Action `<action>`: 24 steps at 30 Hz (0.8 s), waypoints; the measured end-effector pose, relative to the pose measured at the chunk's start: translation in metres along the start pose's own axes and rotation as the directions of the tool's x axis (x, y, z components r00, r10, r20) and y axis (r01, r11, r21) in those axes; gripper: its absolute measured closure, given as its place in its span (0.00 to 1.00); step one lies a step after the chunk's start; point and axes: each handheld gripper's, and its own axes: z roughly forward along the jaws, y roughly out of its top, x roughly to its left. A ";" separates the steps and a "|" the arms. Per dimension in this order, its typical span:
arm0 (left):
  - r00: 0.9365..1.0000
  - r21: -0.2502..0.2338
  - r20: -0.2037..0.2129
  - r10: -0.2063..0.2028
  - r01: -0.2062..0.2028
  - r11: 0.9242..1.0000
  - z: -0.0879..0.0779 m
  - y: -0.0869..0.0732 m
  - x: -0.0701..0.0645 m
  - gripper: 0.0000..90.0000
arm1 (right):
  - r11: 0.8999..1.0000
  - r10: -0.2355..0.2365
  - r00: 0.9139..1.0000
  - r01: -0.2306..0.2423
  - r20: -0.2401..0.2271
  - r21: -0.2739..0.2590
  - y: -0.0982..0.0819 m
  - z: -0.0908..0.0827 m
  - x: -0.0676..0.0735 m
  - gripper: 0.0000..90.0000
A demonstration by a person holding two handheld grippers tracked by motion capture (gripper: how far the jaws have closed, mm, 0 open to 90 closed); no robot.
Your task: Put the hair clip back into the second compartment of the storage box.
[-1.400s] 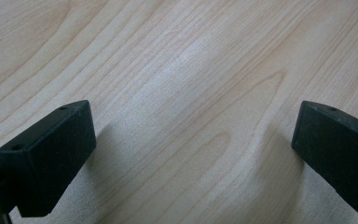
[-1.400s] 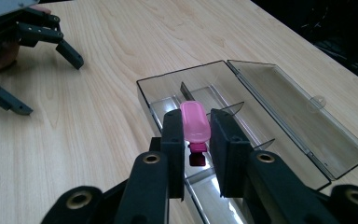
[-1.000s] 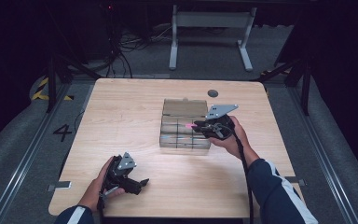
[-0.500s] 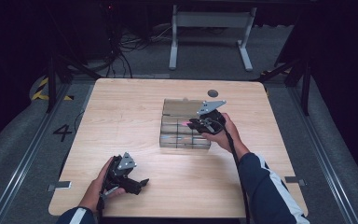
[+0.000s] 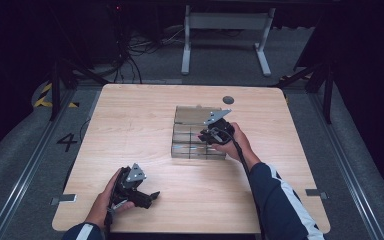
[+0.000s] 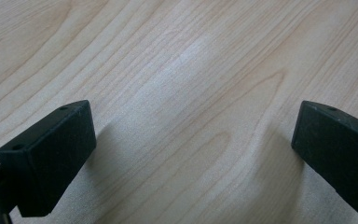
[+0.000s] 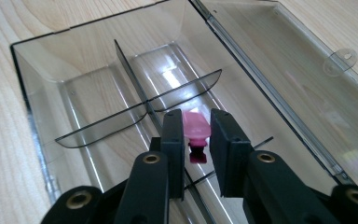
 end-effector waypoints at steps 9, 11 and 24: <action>1.000 -0.001 -0.002 -0.001 0.001 1.000 0.000 0.000 0.000 0.00 | 1.000 0.004 1.000 -0.004 0.006 0.019 -0.001 0.003 -0.001 0.77; 1.000 0.002 -0.001 0.000 0.000 1.000 0.000 0.000 0.000 0.00 | 1.000 0.010 1.000 -0.011 0.011 0.015 -0.001 0.001 0.000 0.76; 1.000 0.001 -0.013 -0.007 0.007 1.000 -0.001 -0.001 -0.001 0.00 | 1.000 -0.010 1.000 0.010 0.005 -0.004 -0.003 -0.026 0.007 0.69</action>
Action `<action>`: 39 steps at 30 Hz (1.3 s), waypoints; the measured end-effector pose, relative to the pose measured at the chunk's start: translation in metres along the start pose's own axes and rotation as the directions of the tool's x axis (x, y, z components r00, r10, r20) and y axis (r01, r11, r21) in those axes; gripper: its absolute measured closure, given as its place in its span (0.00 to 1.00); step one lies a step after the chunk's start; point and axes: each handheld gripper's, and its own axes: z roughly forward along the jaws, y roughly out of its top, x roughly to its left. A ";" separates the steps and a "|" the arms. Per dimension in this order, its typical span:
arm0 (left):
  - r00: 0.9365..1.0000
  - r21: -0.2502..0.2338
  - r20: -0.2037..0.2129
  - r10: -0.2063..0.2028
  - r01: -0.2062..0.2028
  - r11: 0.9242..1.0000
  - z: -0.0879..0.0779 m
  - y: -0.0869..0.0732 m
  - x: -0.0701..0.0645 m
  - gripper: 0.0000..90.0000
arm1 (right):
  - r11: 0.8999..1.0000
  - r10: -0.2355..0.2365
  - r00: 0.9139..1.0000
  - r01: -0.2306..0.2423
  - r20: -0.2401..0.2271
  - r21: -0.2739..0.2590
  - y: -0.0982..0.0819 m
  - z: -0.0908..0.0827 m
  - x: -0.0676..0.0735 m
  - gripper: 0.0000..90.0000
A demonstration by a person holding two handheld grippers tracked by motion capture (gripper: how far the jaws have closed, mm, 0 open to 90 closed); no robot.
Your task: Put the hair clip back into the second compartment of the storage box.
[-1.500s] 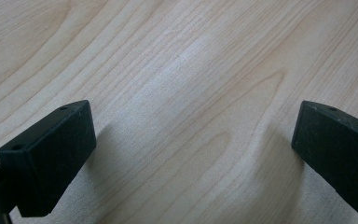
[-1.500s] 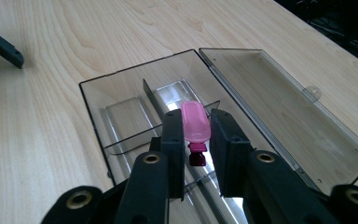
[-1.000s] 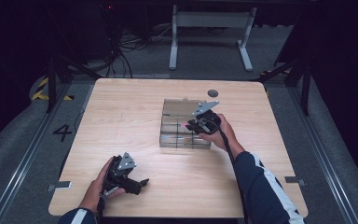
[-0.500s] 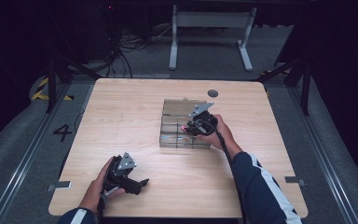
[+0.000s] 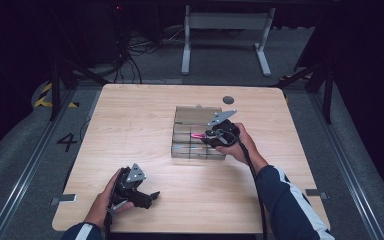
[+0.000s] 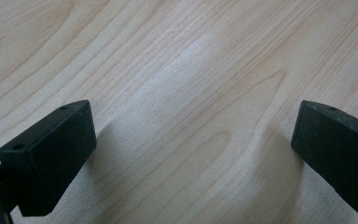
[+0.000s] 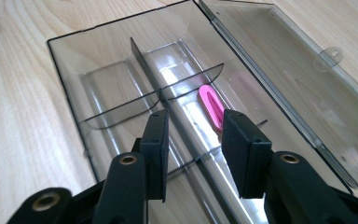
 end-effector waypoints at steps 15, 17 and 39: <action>1.000 0.000 -0.010 -0.011 0.011 1.000 -0.001 -0.001 -0.002 0.01 | 0.998 -0.054 0.999 0.054 -0.008 0.009 -0.030 -0.038 0.022 0.58; 1.000 0.000 -0.011 -0.013 0.013 1.000 -0.001 -0.001 -0.002 0.01 | 0.998 -0.059 0.998 0.059 -0.002 0.003 -0.034 -0.042 0.025 0.56; 1.000 0.003 -0.004 -0.007 0.007 1.000 0.000 0.000 -0.002 0.01 | 1.000 0.007 0.988 -0.006 0.152 -0.007 -0.138 -0.098 0.048 0.39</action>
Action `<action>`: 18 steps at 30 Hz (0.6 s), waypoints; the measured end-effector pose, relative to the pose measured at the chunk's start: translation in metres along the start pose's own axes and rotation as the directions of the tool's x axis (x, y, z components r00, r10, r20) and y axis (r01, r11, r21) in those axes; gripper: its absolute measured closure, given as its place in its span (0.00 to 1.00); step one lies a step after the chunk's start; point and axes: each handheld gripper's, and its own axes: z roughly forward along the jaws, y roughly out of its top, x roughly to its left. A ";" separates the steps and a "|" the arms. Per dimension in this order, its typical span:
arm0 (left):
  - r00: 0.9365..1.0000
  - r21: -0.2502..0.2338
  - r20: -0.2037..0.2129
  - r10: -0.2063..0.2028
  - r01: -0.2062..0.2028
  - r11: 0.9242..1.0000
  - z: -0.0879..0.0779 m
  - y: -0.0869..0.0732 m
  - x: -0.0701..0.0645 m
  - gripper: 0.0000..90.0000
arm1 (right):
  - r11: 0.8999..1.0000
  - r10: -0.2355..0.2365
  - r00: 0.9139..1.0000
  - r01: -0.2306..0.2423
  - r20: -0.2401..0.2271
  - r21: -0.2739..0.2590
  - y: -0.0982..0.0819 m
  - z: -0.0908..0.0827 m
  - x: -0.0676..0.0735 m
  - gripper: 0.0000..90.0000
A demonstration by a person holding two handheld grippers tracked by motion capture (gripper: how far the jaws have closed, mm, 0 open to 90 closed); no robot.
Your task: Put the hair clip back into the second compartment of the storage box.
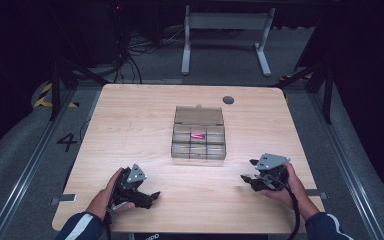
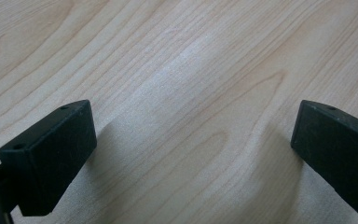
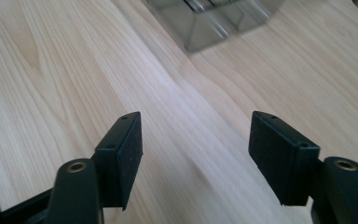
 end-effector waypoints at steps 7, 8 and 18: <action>1.000 -0.002 0.002 -0.001 0.001 1.000 0.000 0.000 0.000 0.01 | 0.995 0.097 0.995 -0.098 0.036 0.006 -0.043 -0.013 -0.005 0.33; 1.000 -0.002 0.002 -0.001 0.001 1.000 0.000 0.000 0.000 0.01 | 0.993 0.120 0.992 -0.120 0.041 0.004 -0.049 -0.014 -0.006 0.32; 1.000 -0.001 0.001 -0.004 0.004 1.000 0.000 0.000 0.000 0.00 | 0.970 0.240 0.971 -0.241 -0.008 -0.030 -0.068 -0.014 -0.016 0.23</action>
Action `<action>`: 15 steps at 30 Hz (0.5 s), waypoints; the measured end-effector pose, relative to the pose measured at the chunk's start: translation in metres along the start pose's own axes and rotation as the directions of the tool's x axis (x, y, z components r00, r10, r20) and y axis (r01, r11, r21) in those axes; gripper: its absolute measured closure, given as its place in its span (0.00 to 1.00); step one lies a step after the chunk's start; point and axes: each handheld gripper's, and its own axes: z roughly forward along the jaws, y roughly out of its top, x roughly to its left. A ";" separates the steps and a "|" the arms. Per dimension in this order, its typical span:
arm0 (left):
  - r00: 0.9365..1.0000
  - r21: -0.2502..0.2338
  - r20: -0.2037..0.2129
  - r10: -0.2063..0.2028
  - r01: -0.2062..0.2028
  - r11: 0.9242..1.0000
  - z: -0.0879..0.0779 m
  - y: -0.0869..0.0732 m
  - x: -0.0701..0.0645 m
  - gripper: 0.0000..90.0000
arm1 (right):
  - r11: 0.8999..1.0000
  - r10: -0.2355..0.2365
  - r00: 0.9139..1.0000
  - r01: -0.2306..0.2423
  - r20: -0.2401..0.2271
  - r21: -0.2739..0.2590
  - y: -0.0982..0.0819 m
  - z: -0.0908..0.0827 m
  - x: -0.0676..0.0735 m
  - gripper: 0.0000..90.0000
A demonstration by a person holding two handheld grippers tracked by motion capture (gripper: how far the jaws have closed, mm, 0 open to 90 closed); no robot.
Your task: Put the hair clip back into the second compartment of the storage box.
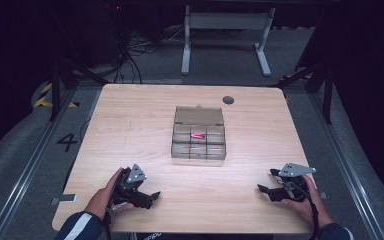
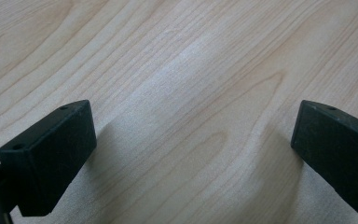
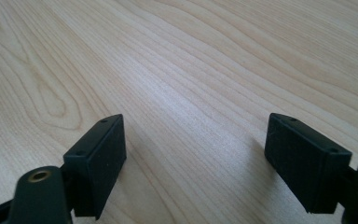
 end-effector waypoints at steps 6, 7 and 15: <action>1.000 0.000 0.003 -0.002 0.002 1.000 0.000 0.000 0.000 0.00 | 1.000 -0.001 1.000 0.001 -0.002 0.003 0.000 0.001 0.000 0.21; 1.000 0.000 0.003 -0.002 0.002 1.000 0.000 0.000 0.000 0.00 | 1.000 0.000 1.000 0.000 -0.001 0.003 0.000 0.001 0.000 0.21; 1.000 0.000 0.003 -0.002 0.002 1.000 0.000 0.000 0.000 0.00 | 1.000 0.001 1.000 -0.001 0.003 0.007 0.001 0.001 0.000 0.19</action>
